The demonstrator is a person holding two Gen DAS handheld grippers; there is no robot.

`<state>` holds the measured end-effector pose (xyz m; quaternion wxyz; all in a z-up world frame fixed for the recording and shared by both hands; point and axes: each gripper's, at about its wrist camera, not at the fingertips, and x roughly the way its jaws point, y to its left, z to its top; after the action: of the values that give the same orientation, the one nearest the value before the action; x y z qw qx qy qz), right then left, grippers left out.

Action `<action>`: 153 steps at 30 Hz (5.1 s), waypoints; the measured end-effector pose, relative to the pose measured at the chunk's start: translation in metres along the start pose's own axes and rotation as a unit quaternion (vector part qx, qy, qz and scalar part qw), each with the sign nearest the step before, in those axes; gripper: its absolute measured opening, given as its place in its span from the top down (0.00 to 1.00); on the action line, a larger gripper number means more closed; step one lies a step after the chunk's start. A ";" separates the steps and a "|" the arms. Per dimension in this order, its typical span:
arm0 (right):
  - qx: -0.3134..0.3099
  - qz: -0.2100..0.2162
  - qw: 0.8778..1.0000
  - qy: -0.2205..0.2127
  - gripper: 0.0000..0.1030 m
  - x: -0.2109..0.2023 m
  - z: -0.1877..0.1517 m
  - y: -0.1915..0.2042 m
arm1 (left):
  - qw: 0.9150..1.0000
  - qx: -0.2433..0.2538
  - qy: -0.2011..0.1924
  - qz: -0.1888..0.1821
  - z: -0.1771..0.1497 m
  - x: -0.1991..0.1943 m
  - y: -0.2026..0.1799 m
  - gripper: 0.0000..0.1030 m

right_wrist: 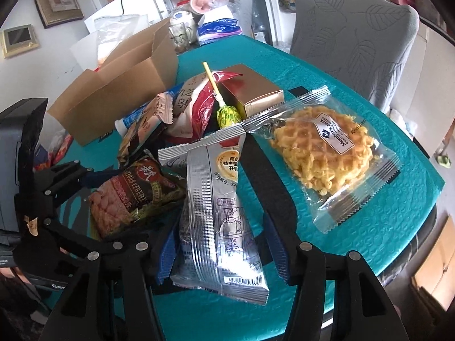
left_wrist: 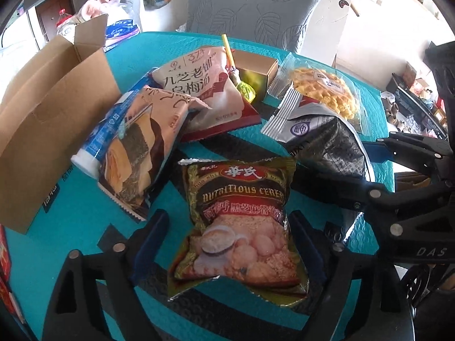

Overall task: Organize snacks
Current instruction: 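Grasp the cereal snack bag with the left tool while the right tool grasps the silver bag, then lift the cereal bag with the left tool while the right tool lifts the silver bag, then carry the cereal bag and silver bag over the cardboard box with both tools, then open both tools to drop the cereal bag and silver bag into the box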

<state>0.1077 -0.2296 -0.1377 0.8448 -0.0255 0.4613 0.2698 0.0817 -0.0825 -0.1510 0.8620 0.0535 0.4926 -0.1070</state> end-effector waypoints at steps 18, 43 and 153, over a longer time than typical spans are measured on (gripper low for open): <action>0.019 -0.005 1.000 -0.014 0.58 -0.018 -0.017 0.001 | 0.999 -0.021 -0.022 -0.029 -0.003 -0.023 0.007 0.49; -0.004 0.000 1.000 -0.015 0.64 -0.003 -0.012 0.030 | 0.998 -0.058 -0.021 -0.025 -0.016 -0.030 0.029 0.49; -0.136 0.060 0.989 -0.018 0.49 0.151 0.278 0.175 | 0.932 -0.254 -0.087 0.242 0.118 -0.047 0.312 0.49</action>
<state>0.3011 0.0658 -0.0619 0.8237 -0.1078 0.4058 0.3810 0.2318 0.2034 -0.0547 0.8862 -0.0592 0.3981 0.2296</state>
